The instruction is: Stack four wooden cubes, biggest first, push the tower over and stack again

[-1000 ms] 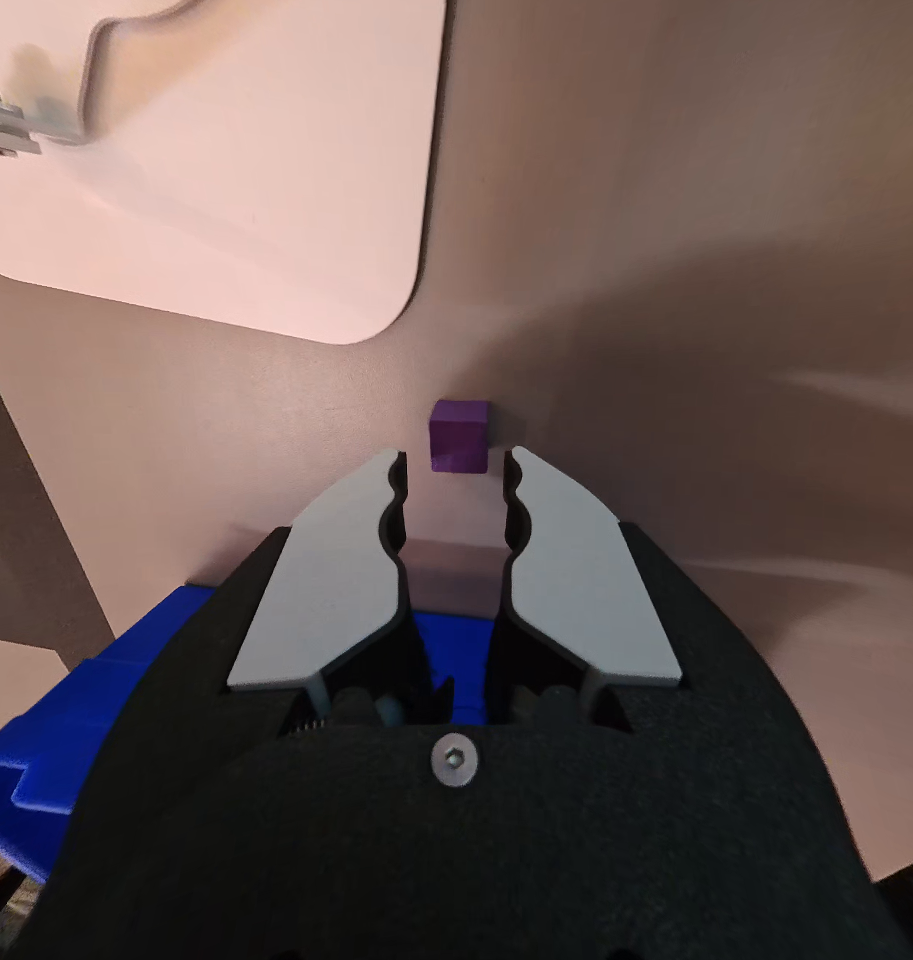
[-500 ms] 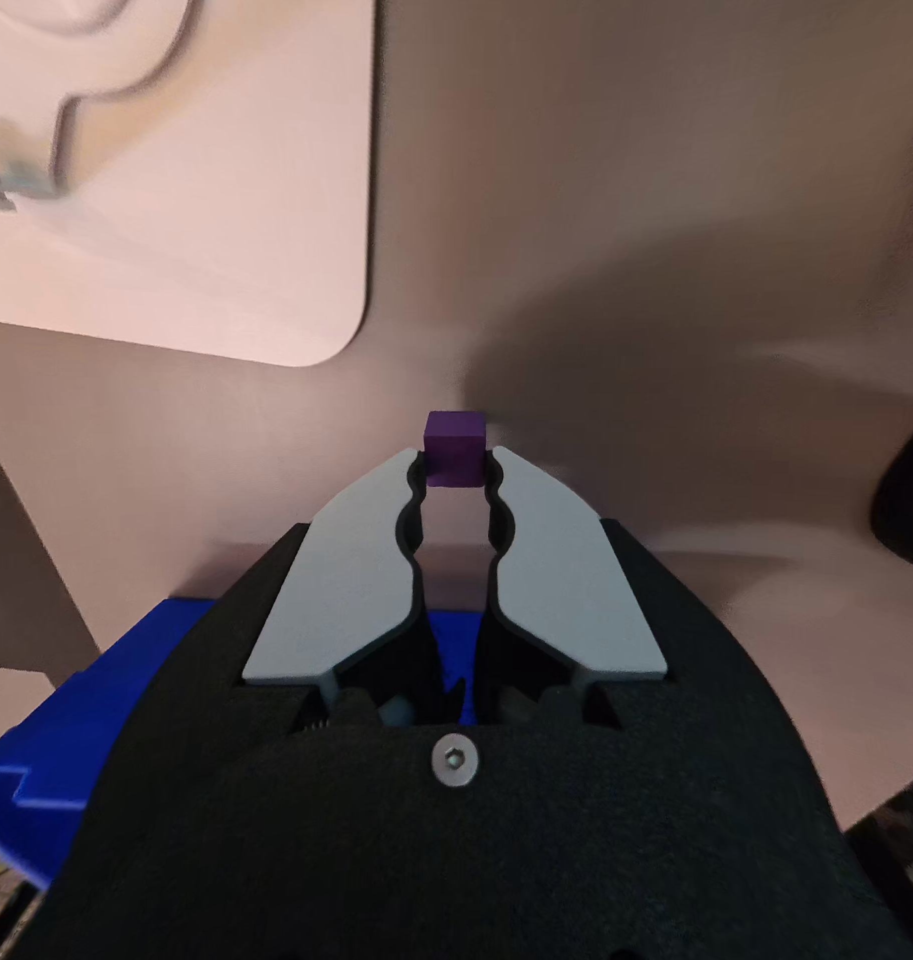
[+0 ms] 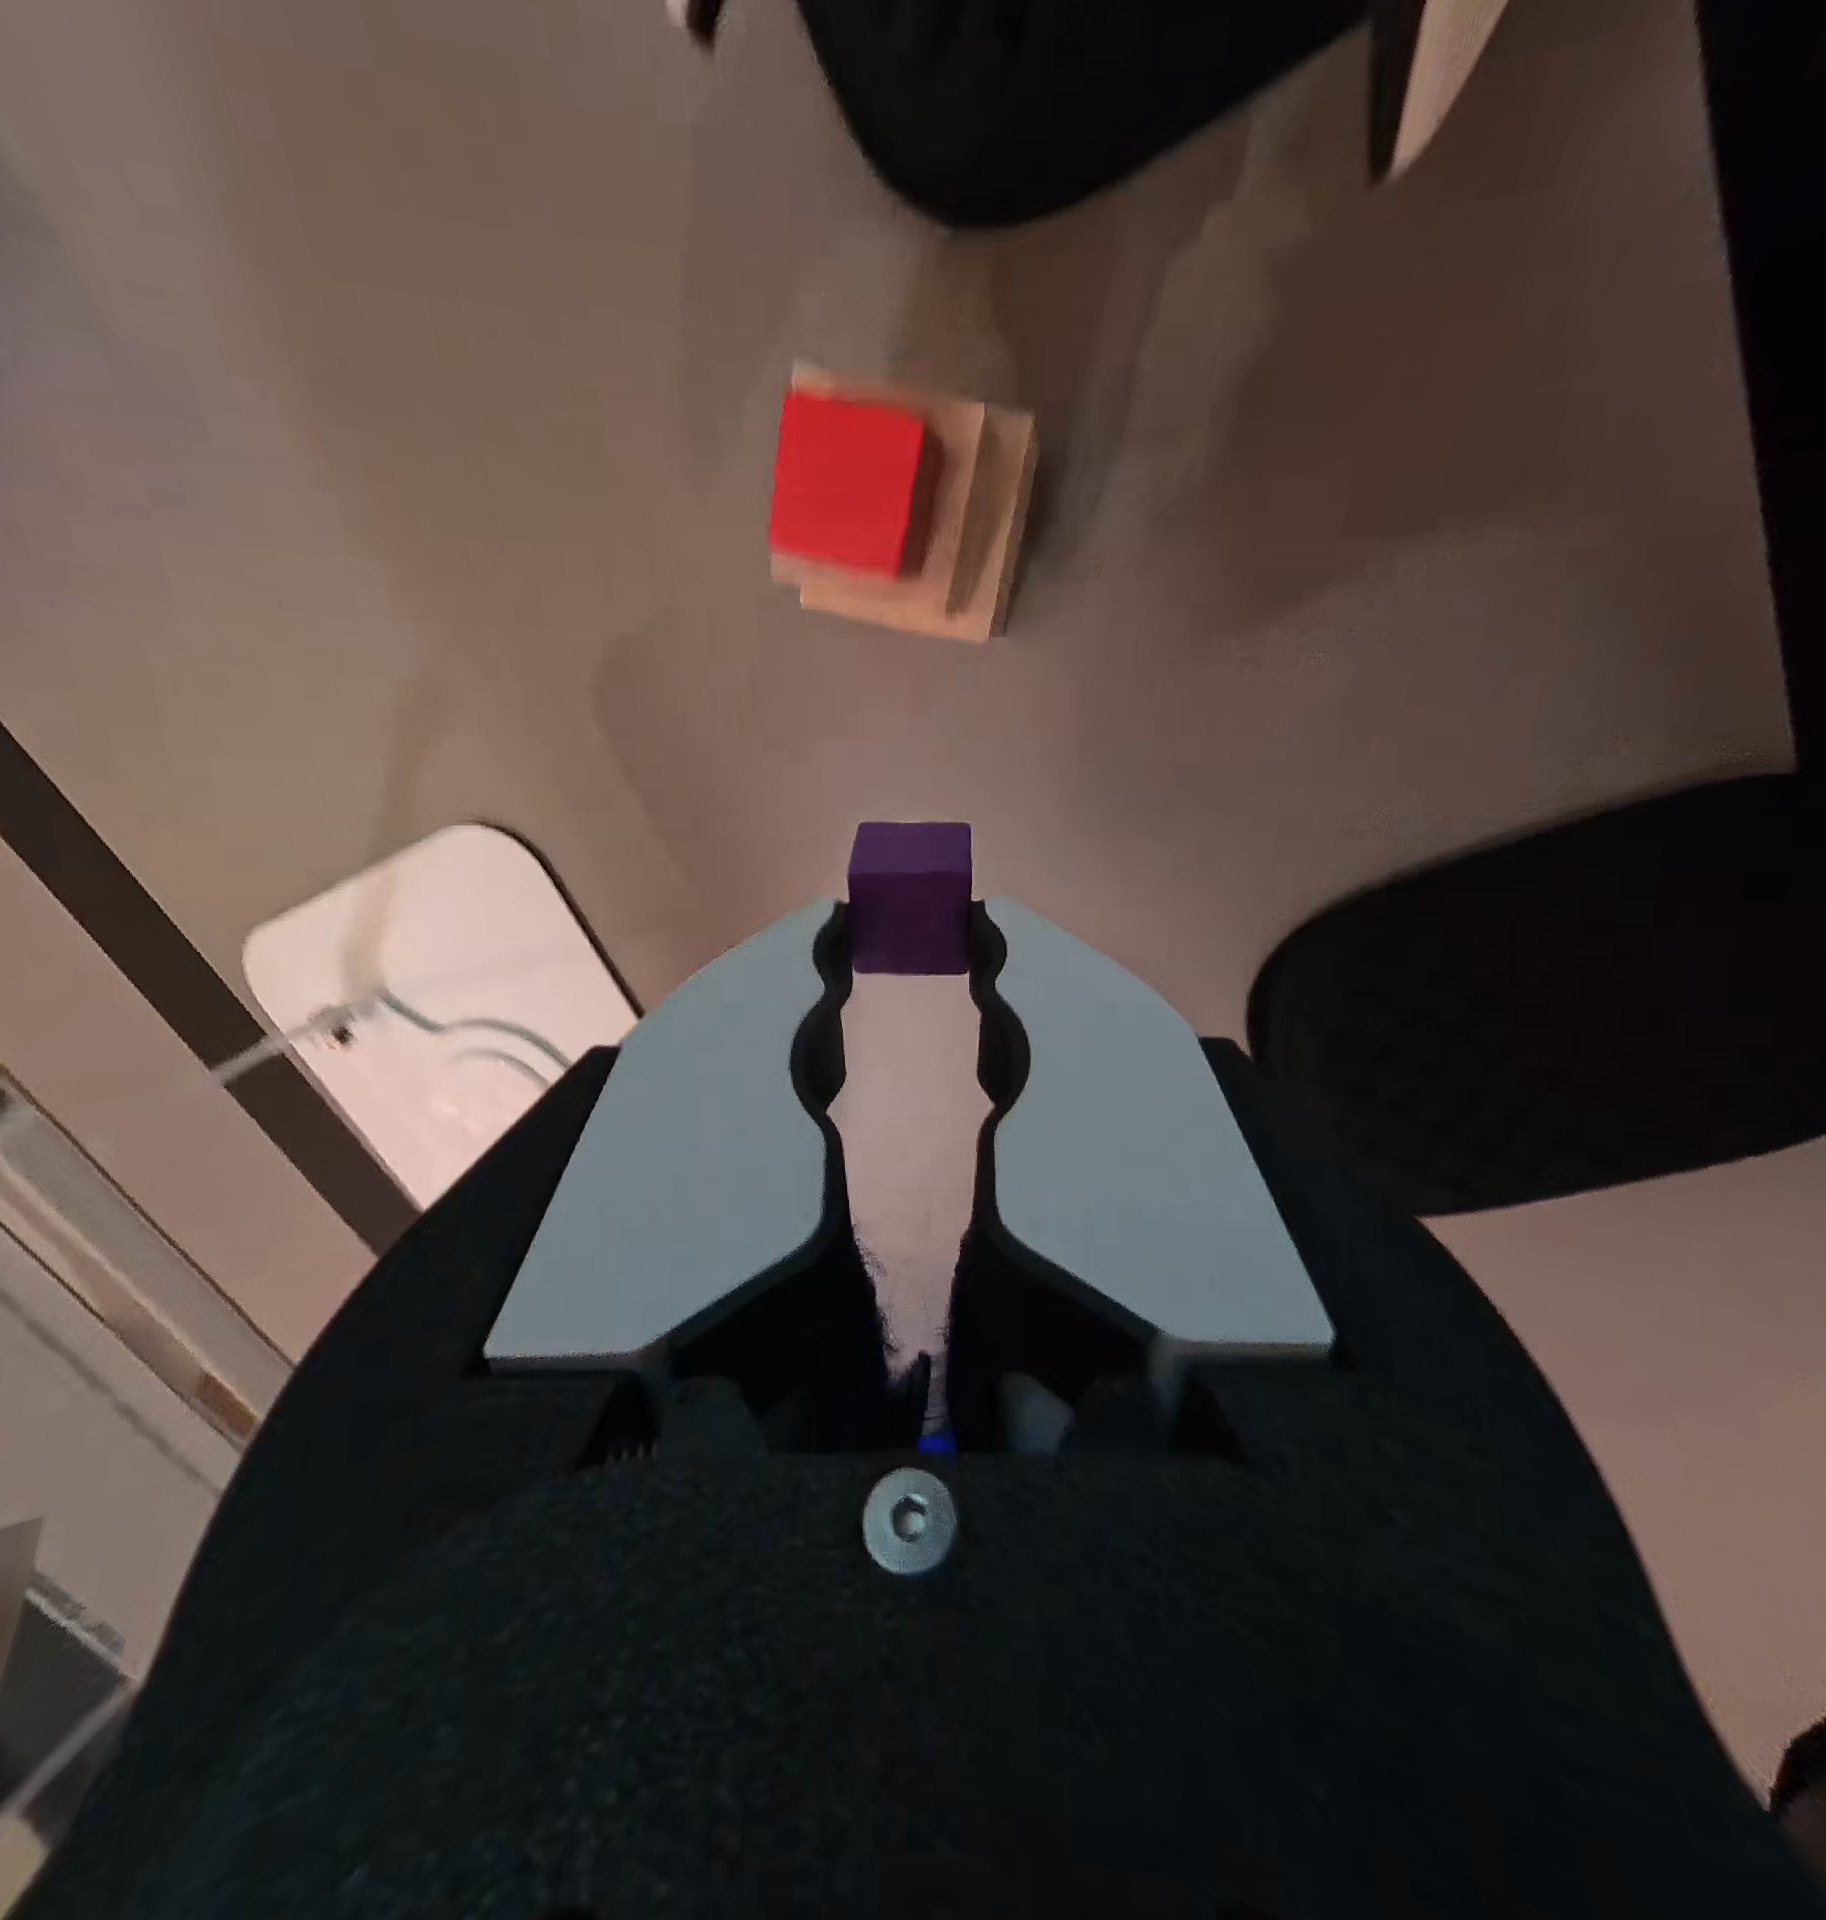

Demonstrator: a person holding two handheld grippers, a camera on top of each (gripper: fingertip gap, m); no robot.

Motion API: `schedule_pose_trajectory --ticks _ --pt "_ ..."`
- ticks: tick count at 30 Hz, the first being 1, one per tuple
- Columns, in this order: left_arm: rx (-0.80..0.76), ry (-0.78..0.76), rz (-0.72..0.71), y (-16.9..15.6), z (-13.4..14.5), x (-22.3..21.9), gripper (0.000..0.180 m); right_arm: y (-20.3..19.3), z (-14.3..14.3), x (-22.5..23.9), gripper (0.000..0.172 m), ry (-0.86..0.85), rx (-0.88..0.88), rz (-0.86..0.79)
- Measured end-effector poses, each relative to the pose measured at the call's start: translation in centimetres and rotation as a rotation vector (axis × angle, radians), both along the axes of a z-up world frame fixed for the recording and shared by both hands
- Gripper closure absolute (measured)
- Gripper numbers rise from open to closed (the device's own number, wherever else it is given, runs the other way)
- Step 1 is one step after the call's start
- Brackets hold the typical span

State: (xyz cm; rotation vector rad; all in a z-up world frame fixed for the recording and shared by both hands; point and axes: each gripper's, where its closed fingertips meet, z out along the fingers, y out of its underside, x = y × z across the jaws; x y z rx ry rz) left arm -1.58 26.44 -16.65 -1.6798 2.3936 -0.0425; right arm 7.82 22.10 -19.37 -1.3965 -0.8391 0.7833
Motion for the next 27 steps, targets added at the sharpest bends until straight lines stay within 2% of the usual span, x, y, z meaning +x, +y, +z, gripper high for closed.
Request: schedule_pose_trajectory --ticks 9,27 --pt "-0.024 0.041 -0.114 0.0 -0.3 4.8 0.159 -0.1 0.1 0.0 0.069 0.005 -0.001 0.007" --pt "-0.047 0.135 -0.122 -0.3 -1.5 6.0 0.159 -0.1 0.1 0.0 0.069 0.008 0.000 0.010"
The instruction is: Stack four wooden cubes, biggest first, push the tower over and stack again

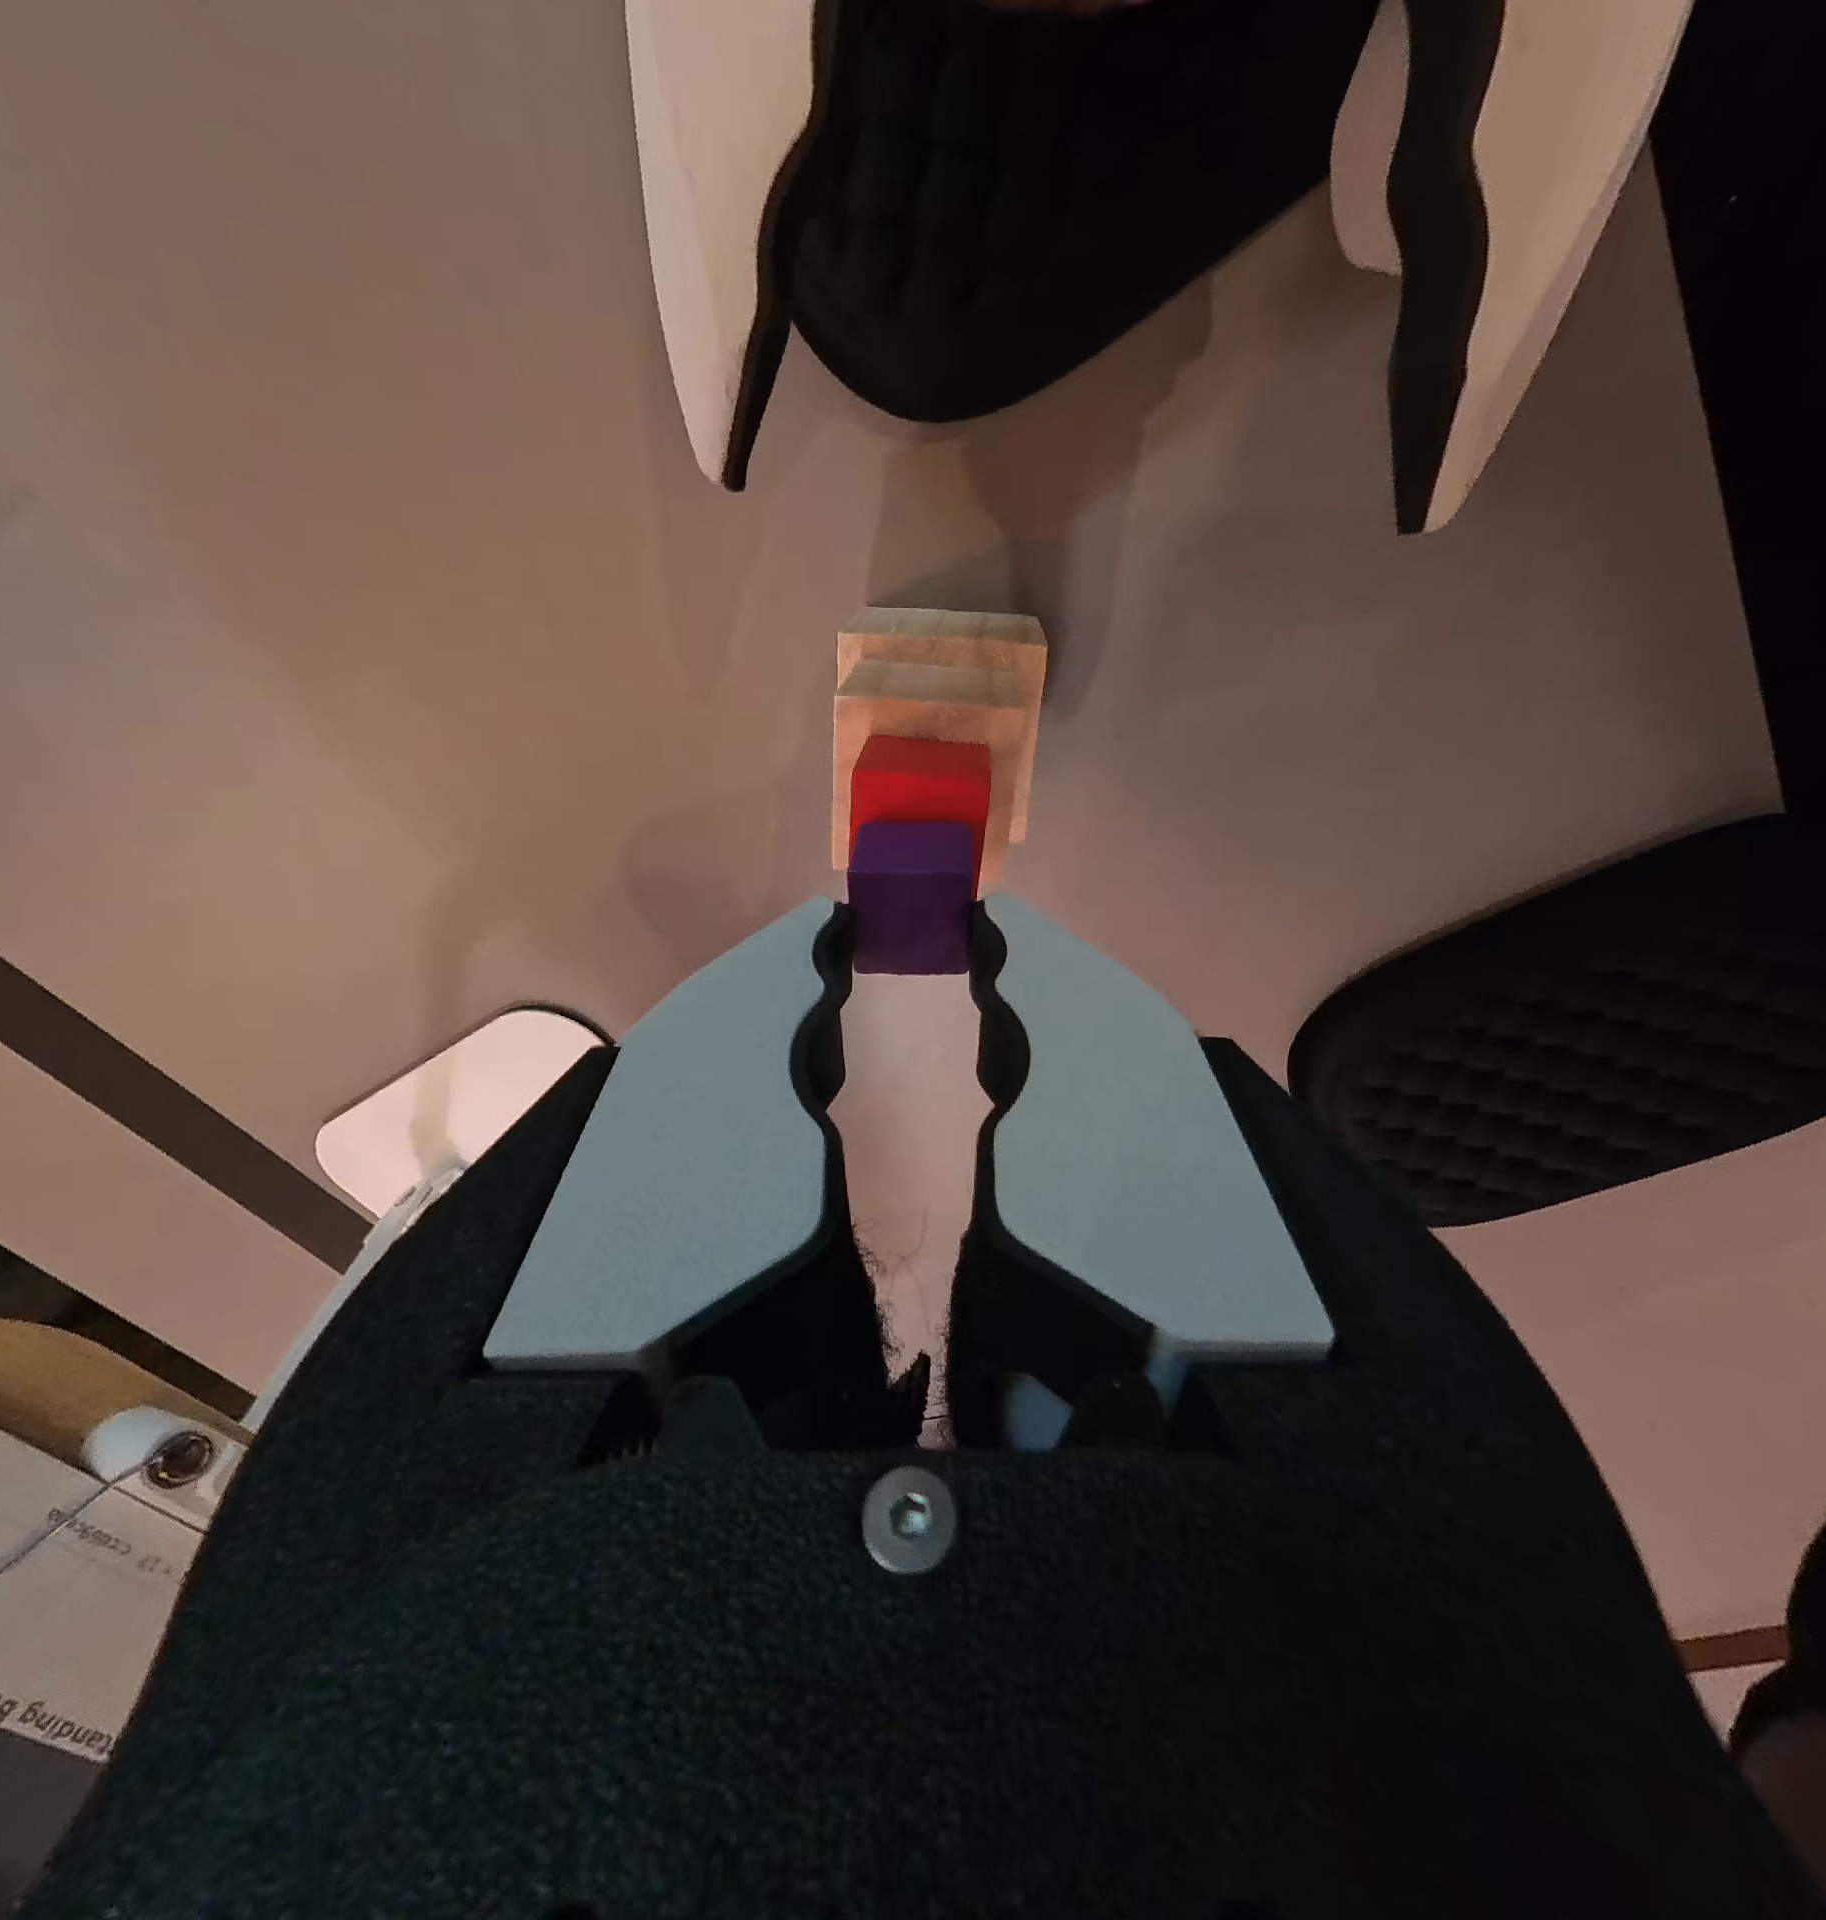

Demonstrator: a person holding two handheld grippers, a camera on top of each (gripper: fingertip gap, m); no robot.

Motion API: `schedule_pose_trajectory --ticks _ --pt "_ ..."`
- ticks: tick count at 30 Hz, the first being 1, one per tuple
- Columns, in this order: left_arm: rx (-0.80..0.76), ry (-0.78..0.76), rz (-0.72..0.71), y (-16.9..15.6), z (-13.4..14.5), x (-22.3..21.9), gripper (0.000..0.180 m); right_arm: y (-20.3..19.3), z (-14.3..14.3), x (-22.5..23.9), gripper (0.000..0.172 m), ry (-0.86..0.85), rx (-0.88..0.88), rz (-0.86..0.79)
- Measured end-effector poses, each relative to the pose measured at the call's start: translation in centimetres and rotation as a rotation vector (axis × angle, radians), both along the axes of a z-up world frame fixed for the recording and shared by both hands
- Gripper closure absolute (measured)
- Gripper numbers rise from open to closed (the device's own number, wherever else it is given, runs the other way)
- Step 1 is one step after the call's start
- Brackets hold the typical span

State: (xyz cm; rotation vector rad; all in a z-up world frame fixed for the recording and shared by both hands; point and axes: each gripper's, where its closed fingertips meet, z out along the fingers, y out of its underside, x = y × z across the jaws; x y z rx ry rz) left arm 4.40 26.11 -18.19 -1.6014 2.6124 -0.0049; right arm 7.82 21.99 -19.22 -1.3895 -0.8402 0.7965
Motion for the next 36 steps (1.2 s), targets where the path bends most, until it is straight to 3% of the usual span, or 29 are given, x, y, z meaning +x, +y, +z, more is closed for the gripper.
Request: schedule_pose_trajectory --ticks 17,26,30,33,35,36 --pt "0.000 0.028 -0.042 -0.3 -0.2 0.3 0.159 0.0 0.1 0.0 0.069 0.006 0.000 0.000" --pt "0.004 0.013 -0.043 -0.1 -0.5 0.4 0.150 0.0 0.1 0.1 0.069 0.008 0.000 0.000" --pt "-0.050 -0.080 -0.020 -0.9 0.3 1.0 0.133 0.0 0.2 0.1 0.069 0.011 -0.001 0.000" --pt "-0.200 -0.265 0.022 -3.0 1.7 2.2 0.119 0.1 0.1 0.1 0.069 0.013 -0.005 0.001" --pt "-0.207 -0.408 0.032 -3.4 2.6 2.6 0.096 0.1 0.1 0.1 0.069 0.013 -0.005 0.000" --pt "-0.193 -0.493 0.040 -3.6 3.1 2.8 0.076 0.1 0.1 0.1 0.069 0.011 -0.004 0.000"
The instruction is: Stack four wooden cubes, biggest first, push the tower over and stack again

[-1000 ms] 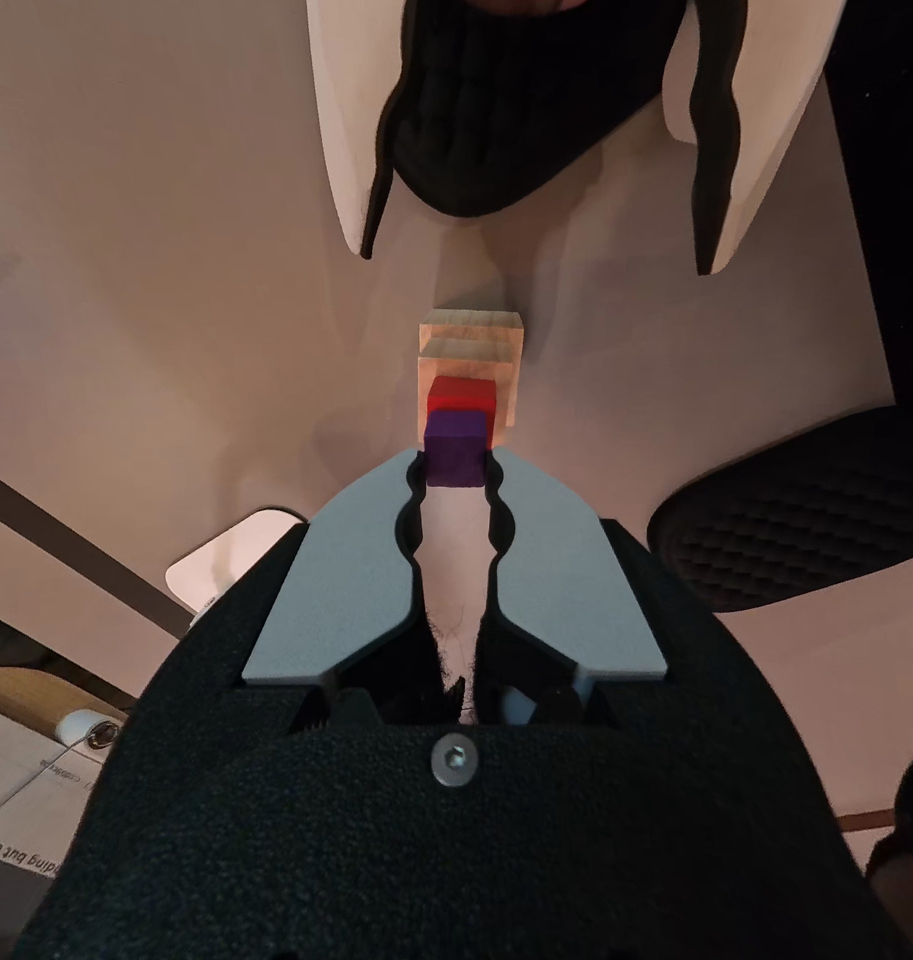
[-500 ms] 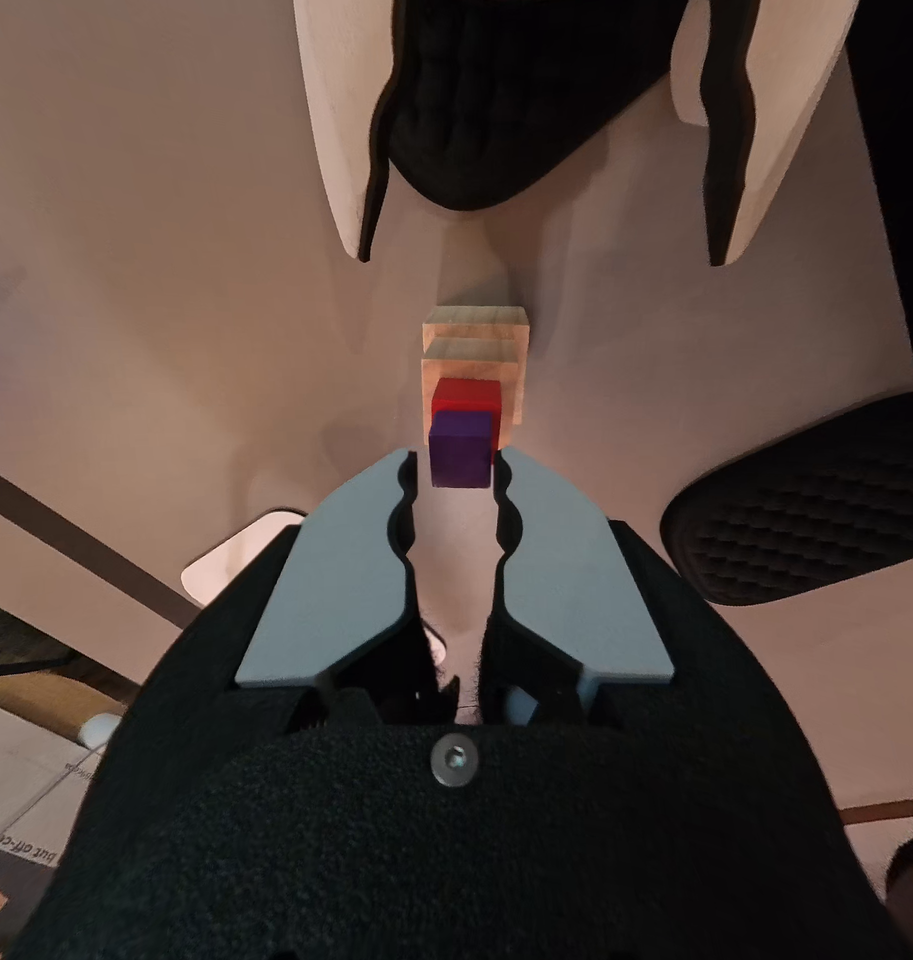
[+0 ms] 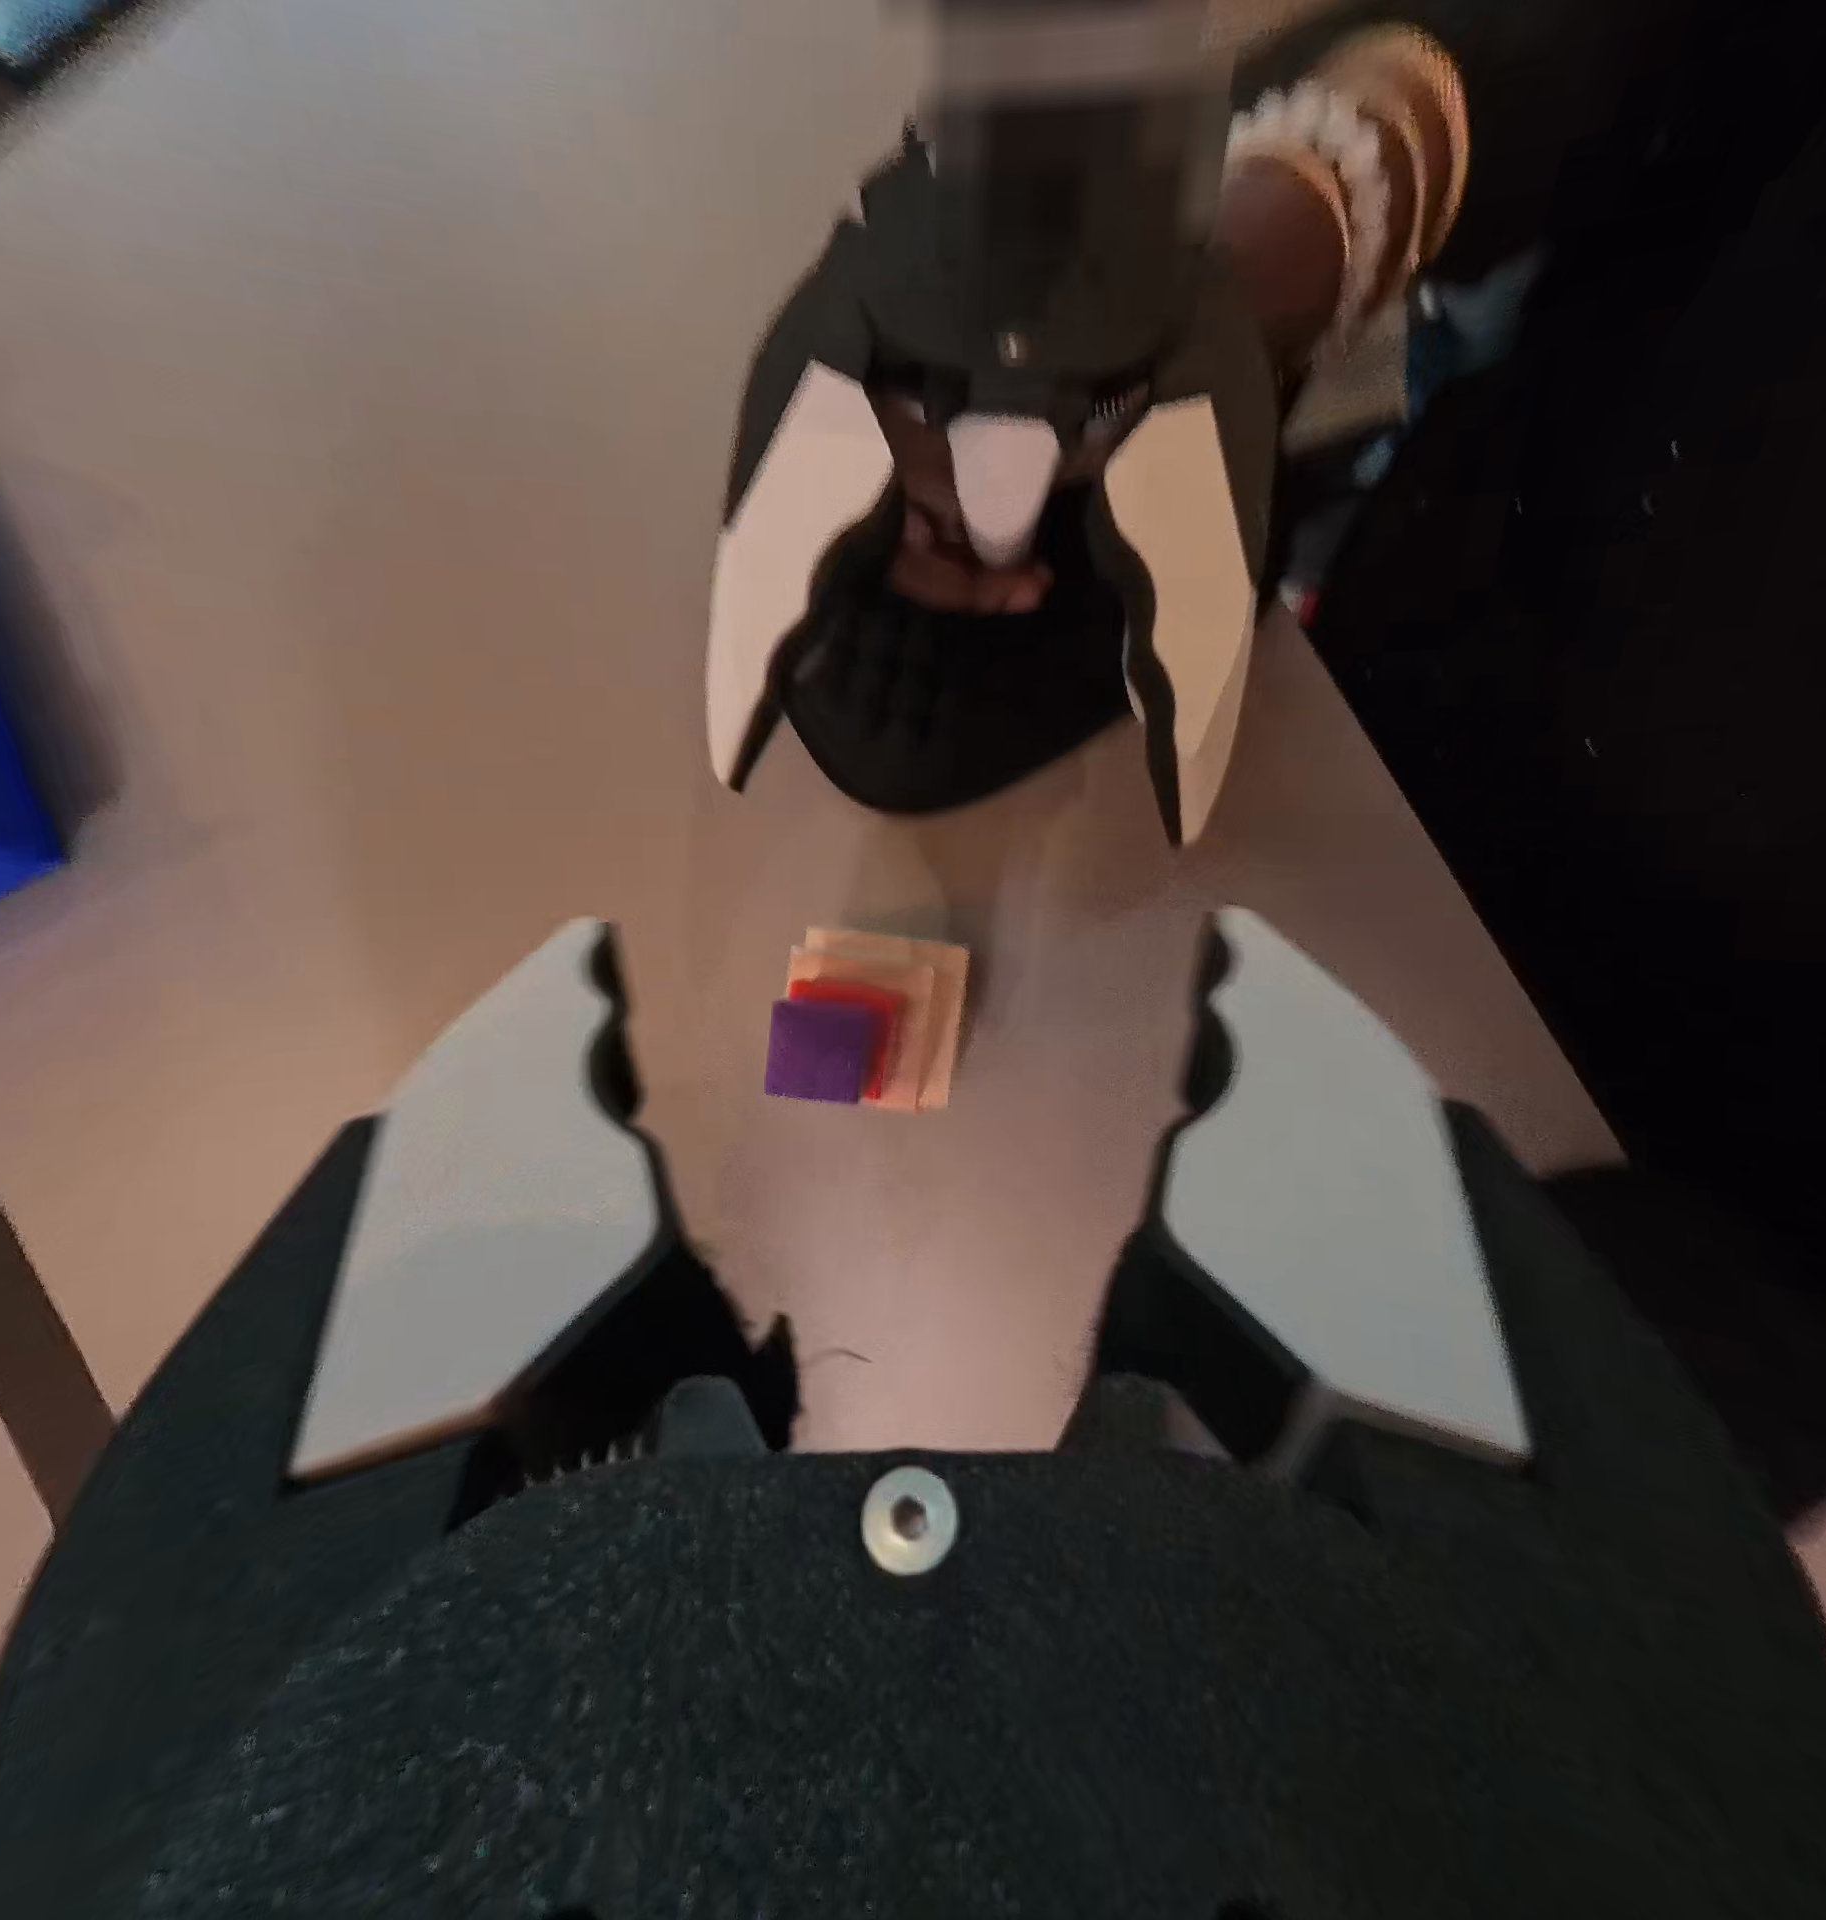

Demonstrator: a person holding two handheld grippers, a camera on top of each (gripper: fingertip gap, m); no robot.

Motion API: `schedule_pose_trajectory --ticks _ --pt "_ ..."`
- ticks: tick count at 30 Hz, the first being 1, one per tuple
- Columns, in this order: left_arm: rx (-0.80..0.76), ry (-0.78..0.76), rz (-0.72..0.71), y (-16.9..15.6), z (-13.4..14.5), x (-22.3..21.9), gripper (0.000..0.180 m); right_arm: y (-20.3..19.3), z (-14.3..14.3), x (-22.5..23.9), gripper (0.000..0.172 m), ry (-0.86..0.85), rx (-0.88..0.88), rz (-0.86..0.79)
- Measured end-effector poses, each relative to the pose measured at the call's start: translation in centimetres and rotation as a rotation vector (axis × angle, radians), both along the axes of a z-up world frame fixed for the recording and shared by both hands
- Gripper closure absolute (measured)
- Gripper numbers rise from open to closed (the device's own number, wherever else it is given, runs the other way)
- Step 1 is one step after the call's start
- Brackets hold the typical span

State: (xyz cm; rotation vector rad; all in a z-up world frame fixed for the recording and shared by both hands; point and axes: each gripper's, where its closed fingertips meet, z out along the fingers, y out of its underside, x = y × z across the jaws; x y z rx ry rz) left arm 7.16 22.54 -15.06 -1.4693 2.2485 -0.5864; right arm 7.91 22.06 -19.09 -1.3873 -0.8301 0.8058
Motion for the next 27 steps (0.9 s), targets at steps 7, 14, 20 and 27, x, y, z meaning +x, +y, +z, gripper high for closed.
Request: schedule_pose_trajectory --ticks 7,14,20,27 --pt "0.060 -0.607 0.205 -2.3 4.4 -1.4 0.034 0.1 0.0 0.0 0.069 -0.001 -0.003 -0.004" --pt "0.180 -0.961 0.547 -2.9 5.5 -8.0 0.034 0.1 -0.2 -0.1 0.069 -0.016 -0.002 -0.008" --pt "0.194 -1.074 0.764 -4.1 2.4 -12.4 0.035 0.1 -0.3 -0.1 0.069 -0.021 -0.001 -0.012" --pt "0.183 -1.124 0.873 -4.4 -0.8 -14.8 0.035 0.2 -0.4 -0.2 0.069 -0.034 -0.002 -0.015"
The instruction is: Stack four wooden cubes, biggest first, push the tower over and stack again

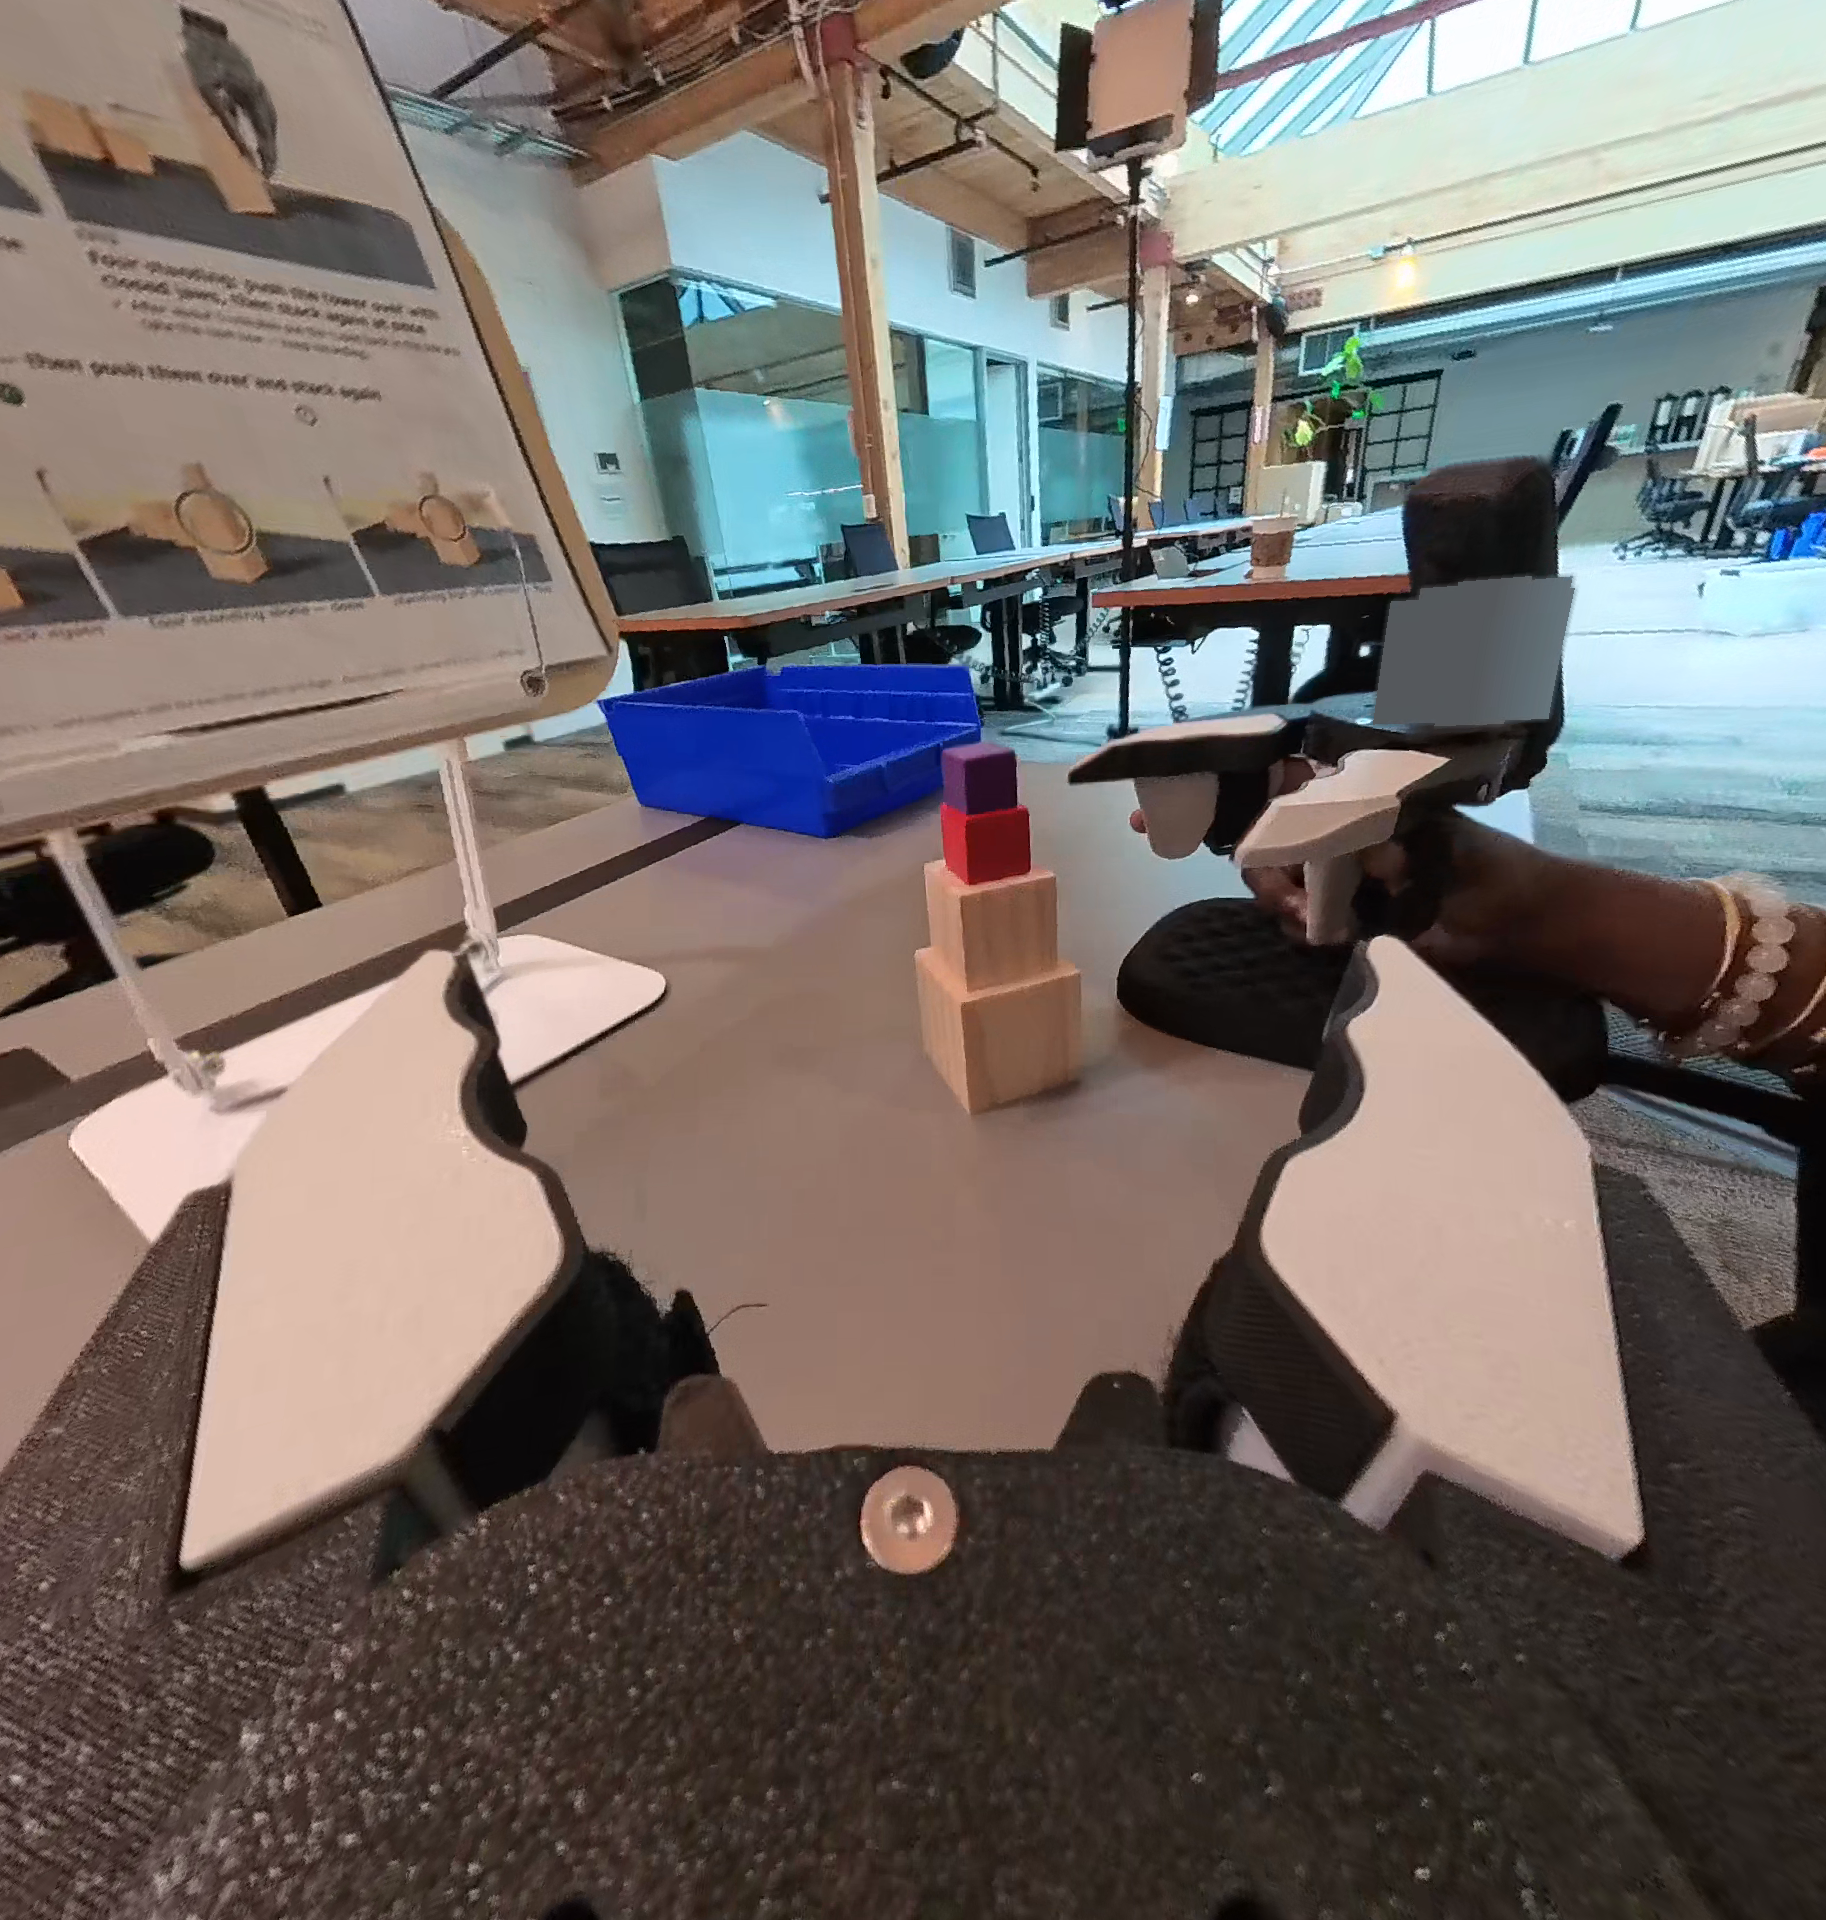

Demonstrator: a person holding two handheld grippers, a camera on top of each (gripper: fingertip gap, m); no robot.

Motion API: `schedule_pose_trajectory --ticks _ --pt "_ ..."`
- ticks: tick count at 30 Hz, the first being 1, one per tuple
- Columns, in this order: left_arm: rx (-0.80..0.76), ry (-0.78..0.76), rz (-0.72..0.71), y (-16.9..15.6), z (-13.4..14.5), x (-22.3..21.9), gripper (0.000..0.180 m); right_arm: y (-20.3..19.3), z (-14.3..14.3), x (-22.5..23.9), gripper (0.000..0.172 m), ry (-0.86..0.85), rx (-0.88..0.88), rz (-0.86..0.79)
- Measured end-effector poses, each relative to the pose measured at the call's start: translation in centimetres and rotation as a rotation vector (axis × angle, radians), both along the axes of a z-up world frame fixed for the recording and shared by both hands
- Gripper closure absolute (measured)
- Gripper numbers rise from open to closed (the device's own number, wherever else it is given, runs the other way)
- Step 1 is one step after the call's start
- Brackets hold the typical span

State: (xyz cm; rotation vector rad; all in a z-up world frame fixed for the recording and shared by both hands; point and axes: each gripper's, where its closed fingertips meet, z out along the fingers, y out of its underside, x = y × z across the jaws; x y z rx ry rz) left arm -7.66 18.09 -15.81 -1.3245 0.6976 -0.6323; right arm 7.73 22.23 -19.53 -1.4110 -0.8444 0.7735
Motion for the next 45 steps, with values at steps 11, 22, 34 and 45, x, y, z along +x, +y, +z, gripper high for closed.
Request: schedule_pose_trajectory --ticks 11,22,34,45 --pt "-0.019 0.003 0.025 -0.1 -1.8 -0.3 0.034 0.1 -0.3 -0.2 0.069 -0.022 -0.014 0.003" --pt "-0.005 0.043 0.035 -0.1 -2.2 0.0 0.034 0.5 0.9 1.3 0.071 -0.079 -0.050 0.045" --pt "0.015 0.069 0.051 -0.2 -2.3 0.2 0.036 3.3 -3.3 2.0 0.172 -0.506 -0.138 0.304" --pt "0.014 0.060 0.047 -0.2 -2.3 0.1 0.037 4.4 -4.3 -0.5 0.172 -0.593 -0.125 0.322"
